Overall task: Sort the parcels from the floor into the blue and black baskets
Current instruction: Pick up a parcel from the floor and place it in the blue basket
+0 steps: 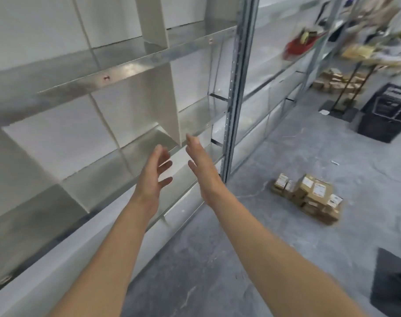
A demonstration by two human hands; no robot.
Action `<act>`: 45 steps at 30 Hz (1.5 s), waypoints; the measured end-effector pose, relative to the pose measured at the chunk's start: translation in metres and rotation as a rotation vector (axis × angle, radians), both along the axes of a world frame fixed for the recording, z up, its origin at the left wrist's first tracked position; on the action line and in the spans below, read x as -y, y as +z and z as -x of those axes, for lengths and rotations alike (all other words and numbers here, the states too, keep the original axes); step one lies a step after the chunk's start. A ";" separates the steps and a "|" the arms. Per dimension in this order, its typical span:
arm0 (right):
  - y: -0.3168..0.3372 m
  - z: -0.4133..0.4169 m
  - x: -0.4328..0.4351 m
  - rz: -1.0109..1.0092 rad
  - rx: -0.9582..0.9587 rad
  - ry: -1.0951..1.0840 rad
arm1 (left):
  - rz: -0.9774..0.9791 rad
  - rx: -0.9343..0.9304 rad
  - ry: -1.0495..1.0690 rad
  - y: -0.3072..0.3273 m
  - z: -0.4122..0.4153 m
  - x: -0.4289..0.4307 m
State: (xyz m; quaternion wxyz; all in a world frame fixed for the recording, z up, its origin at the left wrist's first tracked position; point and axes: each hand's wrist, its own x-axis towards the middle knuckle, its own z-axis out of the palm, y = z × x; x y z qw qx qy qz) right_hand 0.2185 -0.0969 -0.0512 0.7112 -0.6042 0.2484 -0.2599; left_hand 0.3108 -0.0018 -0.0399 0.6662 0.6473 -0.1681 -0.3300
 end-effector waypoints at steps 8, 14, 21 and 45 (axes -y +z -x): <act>-0.026 0.079 0.108 -0.123 -0.062 -0.321 | -0.059 -0.063 -0.335 -0.024 0.060 0.144; -0.048 0.116 0.175 -0.150 -0.103 -0.561 | -0.106 -0.112 -0.565 -0.052 0.086 0.247; -0.073 0.174 0.236 -0.217 -0.110 -0.834 | -0.195 -0.155 -0.799 -0.080 0.135 0.340; -0.202 0.435 0.524 -0.548 -0.252 -0.928 | -0.591 -0.177 -0.937 -0.216 0.390 0.630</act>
